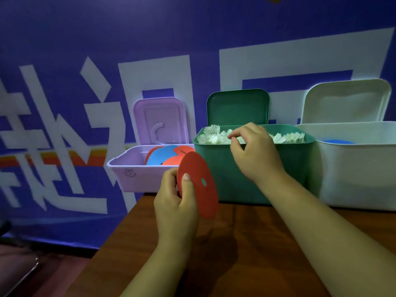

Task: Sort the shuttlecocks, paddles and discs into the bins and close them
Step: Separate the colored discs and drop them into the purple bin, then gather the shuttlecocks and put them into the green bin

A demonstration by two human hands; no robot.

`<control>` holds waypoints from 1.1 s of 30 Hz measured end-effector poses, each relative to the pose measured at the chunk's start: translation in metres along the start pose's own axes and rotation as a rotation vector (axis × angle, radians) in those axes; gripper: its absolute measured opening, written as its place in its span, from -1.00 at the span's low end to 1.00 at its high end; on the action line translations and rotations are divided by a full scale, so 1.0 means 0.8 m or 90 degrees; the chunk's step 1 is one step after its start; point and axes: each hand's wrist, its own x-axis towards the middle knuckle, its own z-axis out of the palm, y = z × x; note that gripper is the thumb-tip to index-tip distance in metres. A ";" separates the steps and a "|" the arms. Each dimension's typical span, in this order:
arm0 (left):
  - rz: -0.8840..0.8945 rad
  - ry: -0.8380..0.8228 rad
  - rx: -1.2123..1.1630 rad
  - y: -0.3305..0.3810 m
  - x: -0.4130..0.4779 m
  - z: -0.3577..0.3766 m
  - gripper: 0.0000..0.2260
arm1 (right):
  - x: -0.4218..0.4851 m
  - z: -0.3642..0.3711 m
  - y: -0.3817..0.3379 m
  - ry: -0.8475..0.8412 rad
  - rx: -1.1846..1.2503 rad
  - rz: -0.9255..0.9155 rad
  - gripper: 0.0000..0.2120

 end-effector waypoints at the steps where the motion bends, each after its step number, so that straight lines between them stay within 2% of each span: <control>1: 0.015 0.016 0.007 0.005 -0.001 -0.002 -0.91 | -0.003 0.000 0.002 -0.007 0.002 -0.013 -0.88; 7: 0.057 0.113 0.041 0.026 0.024 -0.019 -0.84 | -0.012 0.001 -0.006 0.013 0.037 -0.045 -0.88; 13: 0.094 0.217 0.079 0.021 0.120 -0.045 -0.81 | -0.019 0.011 -0.016 0.007 0.059 -0.107 -0.88; 15: 0.088 0.183 0.108 0.011 0.155 -0.049 -0.76 | -0.020 0.012 -0.017 0.001 0.060 -0.111 -0.90; 18: 0.079 0.051 0.342 -0.018 0.183 -0.041 -0.65 | -0.021 0.014 -0.017 -0.011 0.053 -0.115 -0.91; 20: 0.044 -0.022 0.414 -0.046 0.175 -0.034 -0.61 | -0.022 0.014 -0.016 -0.012 0.051 -0.117 -0.90; 25: 0.043 -0.039 0.451 -0.099 0.119 -0.030 -0.76 | -0.025 0.018 -0.014 -0.022 0.051 -0.109 -0.91; 33: 0.091 -0.177 0.393 -0.083 0.083 0.003 -0.82 | -0.034 0.018 -0.019 -0.073 0.033 -0.102 -0.93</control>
